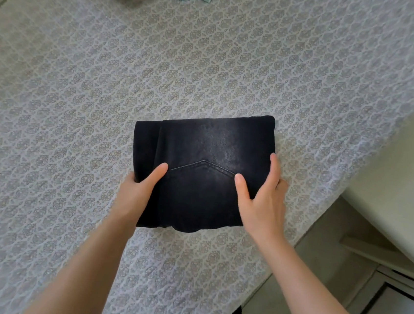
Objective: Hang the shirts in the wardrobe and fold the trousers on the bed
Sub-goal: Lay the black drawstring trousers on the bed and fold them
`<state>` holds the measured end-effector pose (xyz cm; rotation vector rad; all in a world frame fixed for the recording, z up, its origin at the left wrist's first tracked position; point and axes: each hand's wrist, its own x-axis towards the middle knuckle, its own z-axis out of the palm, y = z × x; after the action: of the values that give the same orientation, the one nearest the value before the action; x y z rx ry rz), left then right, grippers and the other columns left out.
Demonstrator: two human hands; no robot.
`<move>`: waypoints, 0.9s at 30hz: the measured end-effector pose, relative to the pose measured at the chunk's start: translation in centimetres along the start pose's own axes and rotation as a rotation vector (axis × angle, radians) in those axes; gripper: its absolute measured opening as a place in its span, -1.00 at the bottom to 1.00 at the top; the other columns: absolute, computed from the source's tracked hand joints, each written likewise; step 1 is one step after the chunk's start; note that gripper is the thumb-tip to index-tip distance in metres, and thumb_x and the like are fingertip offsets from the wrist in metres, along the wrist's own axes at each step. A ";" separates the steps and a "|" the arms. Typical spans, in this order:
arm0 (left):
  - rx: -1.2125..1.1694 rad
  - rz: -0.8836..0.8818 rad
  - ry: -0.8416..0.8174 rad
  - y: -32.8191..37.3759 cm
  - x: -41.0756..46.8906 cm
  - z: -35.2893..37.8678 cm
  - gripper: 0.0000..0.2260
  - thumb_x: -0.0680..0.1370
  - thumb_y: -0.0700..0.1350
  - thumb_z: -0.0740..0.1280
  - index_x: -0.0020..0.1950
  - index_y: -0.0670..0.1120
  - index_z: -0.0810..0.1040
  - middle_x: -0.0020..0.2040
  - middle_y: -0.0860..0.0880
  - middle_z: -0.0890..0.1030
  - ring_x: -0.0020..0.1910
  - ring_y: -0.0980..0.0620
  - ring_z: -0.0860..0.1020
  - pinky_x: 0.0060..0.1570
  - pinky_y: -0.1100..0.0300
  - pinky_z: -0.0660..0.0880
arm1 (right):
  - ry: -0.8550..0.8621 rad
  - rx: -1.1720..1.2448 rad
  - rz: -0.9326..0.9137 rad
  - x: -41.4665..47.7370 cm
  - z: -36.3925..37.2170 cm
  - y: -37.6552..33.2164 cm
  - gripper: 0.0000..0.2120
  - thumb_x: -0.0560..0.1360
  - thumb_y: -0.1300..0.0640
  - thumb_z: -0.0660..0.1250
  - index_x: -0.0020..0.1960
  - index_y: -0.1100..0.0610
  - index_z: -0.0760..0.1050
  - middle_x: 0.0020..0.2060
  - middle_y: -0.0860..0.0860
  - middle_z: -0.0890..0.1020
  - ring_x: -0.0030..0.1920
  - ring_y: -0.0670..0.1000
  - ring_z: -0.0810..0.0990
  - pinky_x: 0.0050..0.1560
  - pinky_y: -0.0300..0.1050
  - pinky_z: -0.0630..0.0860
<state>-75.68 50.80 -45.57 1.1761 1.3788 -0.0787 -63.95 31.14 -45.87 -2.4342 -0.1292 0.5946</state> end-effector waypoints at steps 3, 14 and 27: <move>-0.115 -0.055 0.061 -1.1 -0.7 0.6 -0.56 0.33 0.32 0.48 0.11 0.20 0.50 0.07 0.15 0.60 0.01 0.09 0.59 -0.26 0.14 0.50 | -0.030 -0.016 -0.026 0.4 -0.2 0.7 -0.28 0.51 -0.34 0.15 0.51 -0.27 -0.16 0.36 0.15 0.32 0.04 0.07 0.50 -0.06 -0.09 0.35; -0.243 0.208 0.168 -3.0 -6.4 0.9 -0.55 0.33 0.35 0.41 0.18 0.43 0.42 0.15 0.22 0.57 0.03 0.20 0.64 -0.19 0.26 0.58 | 0.033 0.224 -0.034 -4.4 -2.7 2.3 -0.45 0.59 -0.14 0.15 0.53 -0.20 0.08 0.43 -0.37 0.20 0.41 -0.35 0.16 0.38 -0.22 0.17; 0.086 0.607 -0.203 -0.9 -22.6 -6.6 -0.35 0.47 0.22 0.39 0.45 0.51 0.11 0.35 0.44 0.40 0.29 0.39 0.43 0.19 0.15 0.45 | 0.264 0.407 0.124 -23.0 -11.9 -1.1 -0.54 0.60 -0.07 0.21 0.43 -0.35 0.17 0.40 -0.30 0.37 0.37 -0.26 0.33 0.42 -0.02 0.31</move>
<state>-87.26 41.86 -27.07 1.5682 0.8064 0.1718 -79.20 20.16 -27.98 -2.1060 0.2325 0.3088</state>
